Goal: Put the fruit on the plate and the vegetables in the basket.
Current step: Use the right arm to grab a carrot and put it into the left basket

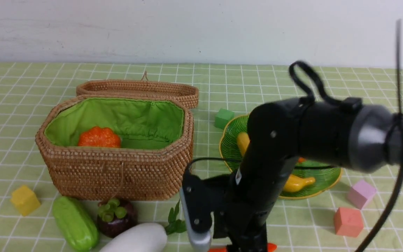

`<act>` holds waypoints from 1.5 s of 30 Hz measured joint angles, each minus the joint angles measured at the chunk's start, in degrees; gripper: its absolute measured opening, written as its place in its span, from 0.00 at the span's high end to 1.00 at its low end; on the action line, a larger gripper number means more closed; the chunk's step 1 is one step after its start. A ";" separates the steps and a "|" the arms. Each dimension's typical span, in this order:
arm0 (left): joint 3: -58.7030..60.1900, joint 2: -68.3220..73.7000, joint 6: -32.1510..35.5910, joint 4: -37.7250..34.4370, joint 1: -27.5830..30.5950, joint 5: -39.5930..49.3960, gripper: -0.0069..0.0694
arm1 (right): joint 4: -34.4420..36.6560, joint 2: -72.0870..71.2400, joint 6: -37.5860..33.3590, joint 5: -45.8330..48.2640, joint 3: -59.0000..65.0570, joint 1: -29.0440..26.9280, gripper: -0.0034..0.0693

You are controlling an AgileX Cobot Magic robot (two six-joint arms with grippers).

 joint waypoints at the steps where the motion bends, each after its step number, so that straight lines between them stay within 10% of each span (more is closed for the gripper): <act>1: 0.00 0.00 0.00 0.00 0.00 0.00 0.60 | -0.91 2.39 1.48 -2.06 0.29 0.41 0.25; 8: 0.00 0.00 0.00 0.00 0.00 0.00 0.60 | -2.86 6.26 4.30 -0.88 -1.67 0.57 0.49; 17: 0.00 0.00 0.00 0.00 0.00 0.00 0.60 | -3.62 2.12 5.70 9.04 -18.82 0.57 0.48; 30: 0.00 0.00 0.00 0.00 0.00 0.00 0.60 | 11.87 9.03 7.03 -33.45 -30.67 0.57 0.48; 45: 0.00 0.00 0.00 0.00 0.00 0.00 0.60 | 13.16 17.11 15.61 -37.55 -30.56 0.51 0.48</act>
